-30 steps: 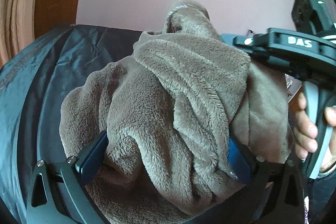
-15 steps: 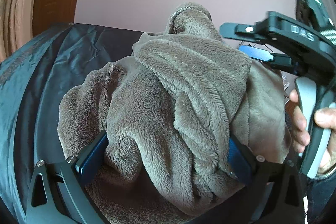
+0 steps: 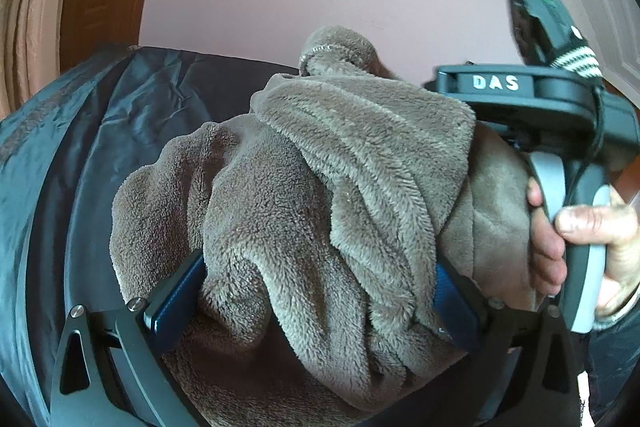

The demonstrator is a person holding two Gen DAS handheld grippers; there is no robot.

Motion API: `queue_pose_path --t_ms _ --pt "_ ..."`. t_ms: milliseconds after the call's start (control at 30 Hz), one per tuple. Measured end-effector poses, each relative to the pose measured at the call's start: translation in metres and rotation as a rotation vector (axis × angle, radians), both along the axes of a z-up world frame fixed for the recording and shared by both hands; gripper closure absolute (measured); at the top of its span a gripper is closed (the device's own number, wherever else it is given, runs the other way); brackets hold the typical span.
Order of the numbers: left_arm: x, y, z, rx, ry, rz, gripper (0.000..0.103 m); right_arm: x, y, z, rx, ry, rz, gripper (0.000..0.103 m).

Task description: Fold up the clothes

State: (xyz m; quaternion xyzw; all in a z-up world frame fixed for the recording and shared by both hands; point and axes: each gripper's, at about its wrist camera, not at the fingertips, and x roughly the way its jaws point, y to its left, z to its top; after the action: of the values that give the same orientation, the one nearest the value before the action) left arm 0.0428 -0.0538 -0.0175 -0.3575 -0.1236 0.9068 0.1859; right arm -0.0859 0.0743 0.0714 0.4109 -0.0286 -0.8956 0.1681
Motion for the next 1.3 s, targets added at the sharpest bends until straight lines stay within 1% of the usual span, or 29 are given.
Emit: queue_pose_path --t_ms 67,100,133,200,267,300,367,400,433,500,600,667,700,767,800,833,1000,1100,1200,1300 --pt "-0.004 -0.005 -0.001 0.02 0.0 -0.001 0.001 0.016 0.004 0.011 0.052 0.116 -0.054 0.088" --pt "-0.003 -0.008 -0.001 0.032 0.001 -0.001 0.001 0.028 0.005 0.019 0.112 0.209 -0.105 0.091" --pt "0.0 -0.008 0.0 0.046 0.003 -0.001 0.001 0.039 0.005 0.026 0.149 0.28 -0.135 0.091" --pt "-0.002 -0.012 0.004 0.078 0.004 -0.002 0.001 0.063 0.008 0.039 0.19 0.391 -0.178 0.092" --pt "0.001 -0.013 0.006 0.088 0.001 -0.003 0.001 0.088 0.01 0.052 0.236 0.507 -0.225 0.092" --pt "0.0 -0.011 0.007 0.078 -0.001 -0.002 0.001 0.101 0.01 0.058 0.273 0.576 -0.256 0.094" --pt "0.001 -0.01 0.008 0.067 0.002 -0.001 0.001 0.12 0.012 0.068 0.321 0.693 -0.302 0.094" --pt "0.003 -0.011 0.008 0.07 0.002 -0.006 0.001 0.131 0.015 0.075 0.326 0.729 -0.314 0.094" --pt "0.005 -0.011 0.009 0.074 0.002 -0.01 0.001 0.135 0.018 0.08 0.314 0.724 -0.302 0.094" --pt "0.005 -0.009 0.007 0.057 -0.004 -0.009 0.001 0.141 0.026 0.088 0.28 0.705 -0.271 0.094" --pt "0.004 -0.006 0.001 0.031 -0.013 -0.005 0.001 0.13 0.041 0.086 0.115 0.572 -0.143 0.093" --pt "0.006 -0.005 -0.001 0.024 -0.017 -0.001 0.001 0.115 0.046 0.077 0.032 0.477 -0.081 0.089" --pt "0.007 -0.005 -0.002 0.023 -0.018 0.0 0.001 0.11 0.049 0.071 -0.001 0.434 -0.056 0.084" --pt "0.013 -0.005 0.0 0.023 -0.019 -0.002 0.001 0.101 0.05 0.059 -0.007 0.384 -0.033 0.06" --pt "0.013 -0.006 -0.001 0.022 -0.021 -0.005 0.001 0.096 0.049 0.052 0.006 0.365 -0.028 0.026" --pt "0.012 -0.006 -0.001 0.022 -0.022 -0.006 0.001 0.094 0.05 0.046 0.013 0.359 -0.023 0.013" --pt "0.007 -0.007 -0.004 0.02 -0.022 -0.01 0.001 0.085 0.05 0.025 0.031 0.305 0.015 0.013" --pt "0.006 -0.008 -0.005 0.021 -0.022 -0.011 0.001 0.069 0.049 0.008 0.031 0.223 0.023 0.013" --pt "0.006 -0.008 -0.006 0.022 -0.021 -0.011 0.001 0.045 0.046 -0.022 -0.009 0.128 0.064 0.013" --pt "0.004 -0.009 -0.007 0.02 -0.021 -0.01 0.001 0.037 0.036 -0.041 -0.001 0.067 0.085 0.014"
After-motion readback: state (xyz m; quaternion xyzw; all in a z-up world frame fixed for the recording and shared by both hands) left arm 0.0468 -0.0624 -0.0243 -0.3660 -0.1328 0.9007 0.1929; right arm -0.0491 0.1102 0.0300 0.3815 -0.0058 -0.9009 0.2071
